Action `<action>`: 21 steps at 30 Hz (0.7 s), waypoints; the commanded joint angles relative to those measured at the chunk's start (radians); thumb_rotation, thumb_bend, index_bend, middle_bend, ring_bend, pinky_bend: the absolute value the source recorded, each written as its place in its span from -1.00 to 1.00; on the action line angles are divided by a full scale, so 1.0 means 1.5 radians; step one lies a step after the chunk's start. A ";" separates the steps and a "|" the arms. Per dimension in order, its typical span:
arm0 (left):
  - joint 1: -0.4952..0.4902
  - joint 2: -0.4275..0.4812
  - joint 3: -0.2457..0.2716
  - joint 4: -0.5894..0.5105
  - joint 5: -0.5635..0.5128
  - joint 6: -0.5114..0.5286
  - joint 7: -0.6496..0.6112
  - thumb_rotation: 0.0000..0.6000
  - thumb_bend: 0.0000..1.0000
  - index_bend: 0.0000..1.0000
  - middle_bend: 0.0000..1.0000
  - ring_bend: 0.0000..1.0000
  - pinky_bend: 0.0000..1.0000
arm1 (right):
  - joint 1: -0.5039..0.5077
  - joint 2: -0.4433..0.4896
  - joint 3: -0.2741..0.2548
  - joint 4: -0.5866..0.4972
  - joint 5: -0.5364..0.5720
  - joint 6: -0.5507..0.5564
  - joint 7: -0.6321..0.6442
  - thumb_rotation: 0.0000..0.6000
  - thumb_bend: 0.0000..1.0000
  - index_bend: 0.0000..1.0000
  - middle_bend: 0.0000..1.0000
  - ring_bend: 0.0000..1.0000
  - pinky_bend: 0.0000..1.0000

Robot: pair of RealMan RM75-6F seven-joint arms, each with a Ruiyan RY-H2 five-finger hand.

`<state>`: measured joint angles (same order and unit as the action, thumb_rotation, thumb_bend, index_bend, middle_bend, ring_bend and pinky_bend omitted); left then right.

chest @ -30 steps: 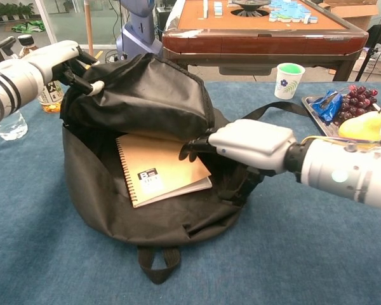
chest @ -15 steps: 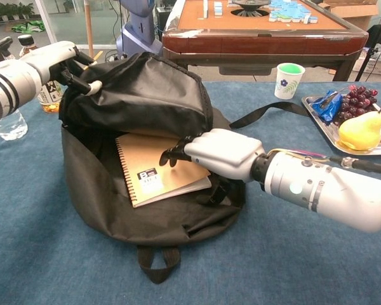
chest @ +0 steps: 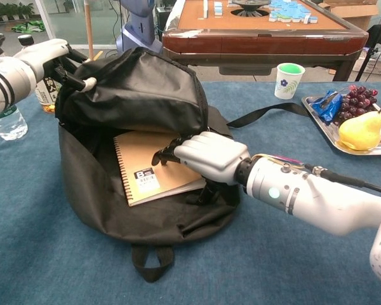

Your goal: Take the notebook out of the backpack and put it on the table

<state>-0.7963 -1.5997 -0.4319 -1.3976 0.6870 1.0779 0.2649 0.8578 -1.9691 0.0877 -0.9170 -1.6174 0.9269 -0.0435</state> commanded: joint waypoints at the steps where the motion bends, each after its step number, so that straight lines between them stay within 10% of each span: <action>1: 0.001 0.002 -0.002 -0.001 -0.004 -0.001 -0.001 1.00 0.14 0.39 0.62 0.35 -0.13 | 0.006 -0.020 -0.003 0.030 -0.005 0.014 0.012 1.00 -0.47 -0.59 -0.57 -0.75 -0.62; 21: 0.006 0.019 -0.004 -0.026 -0.036 -0.009 0.000 1.00 0.14 0.38 0.62 0.35 -0.12 | 0.022 -0.134 -0.037 0.258 -0.042 0.102 0.140 1.00 -0.24 -0.28 -0.33 -0.50 -0.41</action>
<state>-0.7875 -1.5711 -0.4372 -1.4362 0.6337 1.0637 0.2647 0.8884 -2.1555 0.0402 -0.5507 -1.6734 1.0645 0.1511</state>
